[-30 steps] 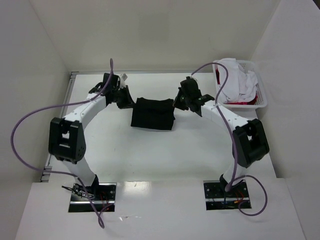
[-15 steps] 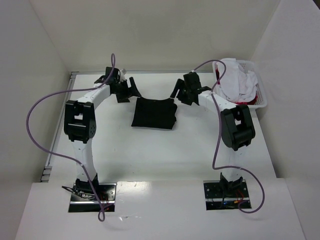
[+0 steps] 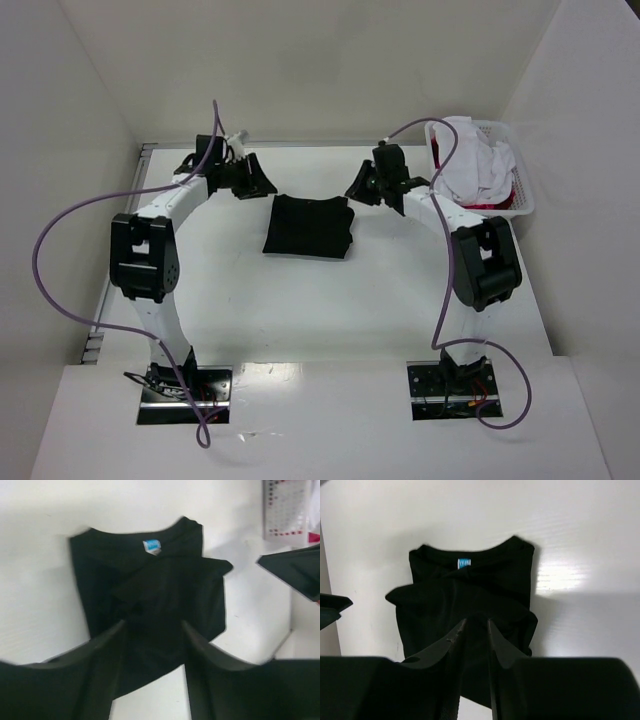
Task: Fold and stack the t-shirts
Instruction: Fold the long partially folded tshirt into a neat square, then smooth out wrinkles on the folded tshirt
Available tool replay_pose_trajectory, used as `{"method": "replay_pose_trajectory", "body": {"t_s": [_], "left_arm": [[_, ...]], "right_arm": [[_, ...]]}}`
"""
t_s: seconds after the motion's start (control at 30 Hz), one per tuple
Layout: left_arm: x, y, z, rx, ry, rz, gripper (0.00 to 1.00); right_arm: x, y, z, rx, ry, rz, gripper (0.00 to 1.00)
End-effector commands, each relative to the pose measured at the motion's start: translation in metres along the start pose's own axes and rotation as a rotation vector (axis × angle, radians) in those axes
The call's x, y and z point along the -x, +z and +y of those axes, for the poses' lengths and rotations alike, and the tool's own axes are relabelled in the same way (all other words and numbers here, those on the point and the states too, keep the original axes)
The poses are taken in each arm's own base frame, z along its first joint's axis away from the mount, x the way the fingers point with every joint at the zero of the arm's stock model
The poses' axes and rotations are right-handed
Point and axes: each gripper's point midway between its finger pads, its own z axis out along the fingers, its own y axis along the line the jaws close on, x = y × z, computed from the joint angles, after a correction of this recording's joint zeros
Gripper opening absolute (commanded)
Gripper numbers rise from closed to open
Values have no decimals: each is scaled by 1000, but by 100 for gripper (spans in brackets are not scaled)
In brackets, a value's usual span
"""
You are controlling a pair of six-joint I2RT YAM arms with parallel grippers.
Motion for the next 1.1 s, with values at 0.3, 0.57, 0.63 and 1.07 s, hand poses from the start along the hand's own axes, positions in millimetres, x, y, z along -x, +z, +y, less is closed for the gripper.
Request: {"method": "replay_pose_trajectory", "body": {"t_s": [0.3, 0.57, 0.63, 1.07], "left_arm": [[-46, 49, -9, -189, 23, 168, 13], [-46, 80, 29, -61, -42, 184, 13], [-33, 80, 44, 20, -48, 137, 13], [10, 49, 60, 95, -65, 1, 60]], "right_arm": [[-45, 38, -2, 6, -16, 91, 26], [-39, 68, -10, -53, -32, 105, 26], [-37, 73, -11, -65, -33, 103, 26], [-21, 81, -24, -102, -5, 79, 26]]}}
